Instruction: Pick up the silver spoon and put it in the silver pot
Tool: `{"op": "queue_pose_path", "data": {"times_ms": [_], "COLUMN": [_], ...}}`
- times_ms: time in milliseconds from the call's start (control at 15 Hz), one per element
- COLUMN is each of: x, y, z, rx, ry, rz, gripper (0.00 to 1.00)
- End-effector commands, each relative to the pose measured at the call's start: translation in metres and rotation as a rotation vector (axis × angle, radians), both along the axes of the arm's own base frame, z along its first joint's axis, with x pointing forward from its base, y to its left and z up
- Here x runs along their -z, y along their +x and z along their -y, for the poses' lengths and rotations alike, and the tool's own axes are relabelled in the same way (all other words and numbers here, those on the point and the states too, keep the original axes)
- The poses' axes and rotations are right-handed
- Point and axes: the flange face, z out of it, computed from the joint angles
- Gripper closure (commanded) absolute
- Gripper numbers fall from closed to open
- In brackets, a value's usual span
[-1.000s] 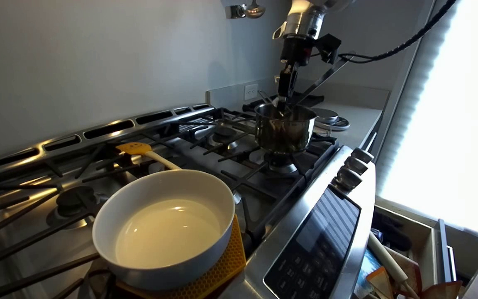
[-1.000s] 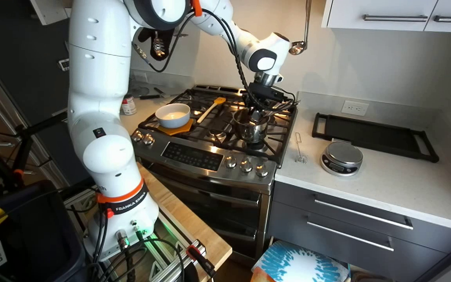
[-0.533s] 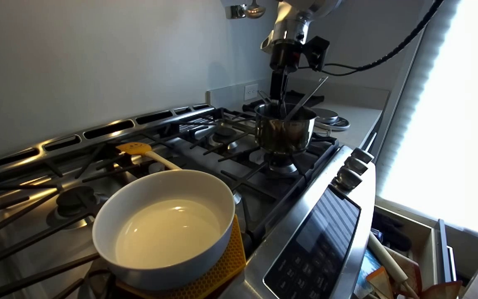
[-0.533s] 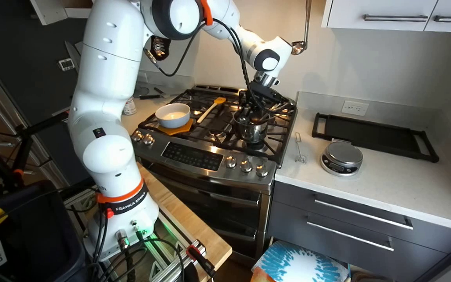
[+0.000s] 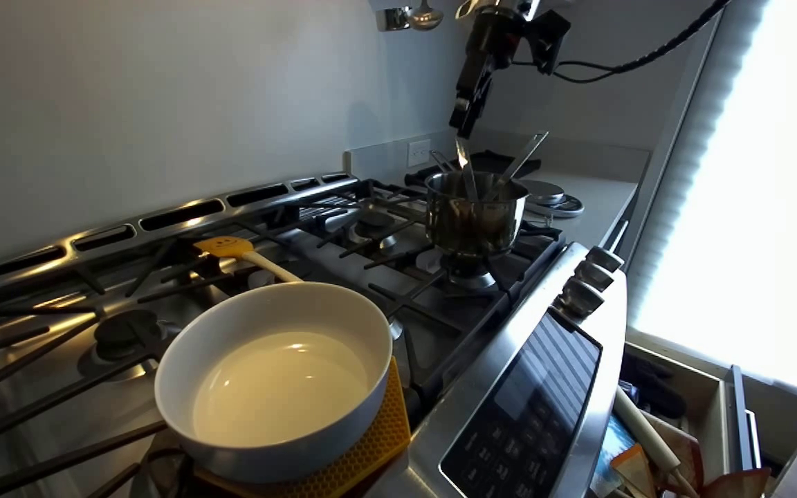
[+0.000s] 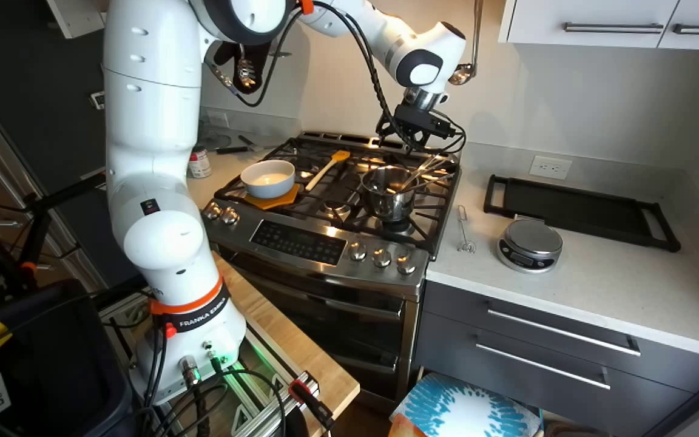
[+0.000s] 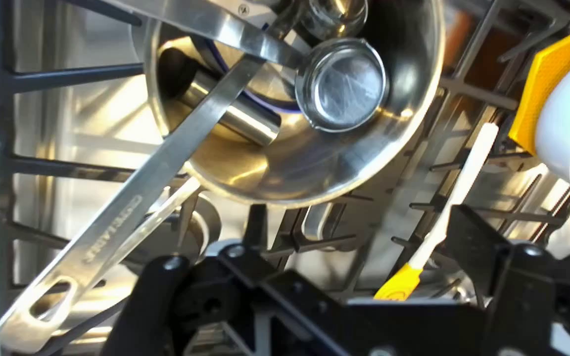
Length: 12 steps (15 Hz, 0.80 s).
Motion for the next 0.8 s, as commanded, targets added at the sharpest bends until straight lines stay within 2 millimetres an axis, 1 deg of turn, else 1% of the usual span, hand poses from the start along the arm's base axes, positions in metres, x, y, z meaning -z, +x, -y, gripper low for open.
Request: {"op": "queue_pose_path", "data": {"times_ms": [0,67,267,333,400,533,600,667,733], "x": [-0.031,-0.037,-0.053,-0.06,-0.061,-0.069,-0.075,-0.077,-0.074], "y": [-0.058,-0.073,-0.12,-0.138,-0.155,-0.189,-0.2,-0.208,-0.179], "z": [0.046,0.058,0.079,0.082,0.085,0.086,0.087,0.088,0.094], "rx": [0.114,0.14,0.15,0.139,0.125,0.084,0.062,0.042,0.071], "ry": [0.093,0.124,0.189,0.183,0.185,0.167,0.158,0.159,0.165], "rz": [0.144,0.189,0.328,0.366,0.4,0.464,0.488,0.509,0.445], "gripper": [0.0,0.0,0.0,0.0,0.0,0.0,0.0,0.0,0.0]}}
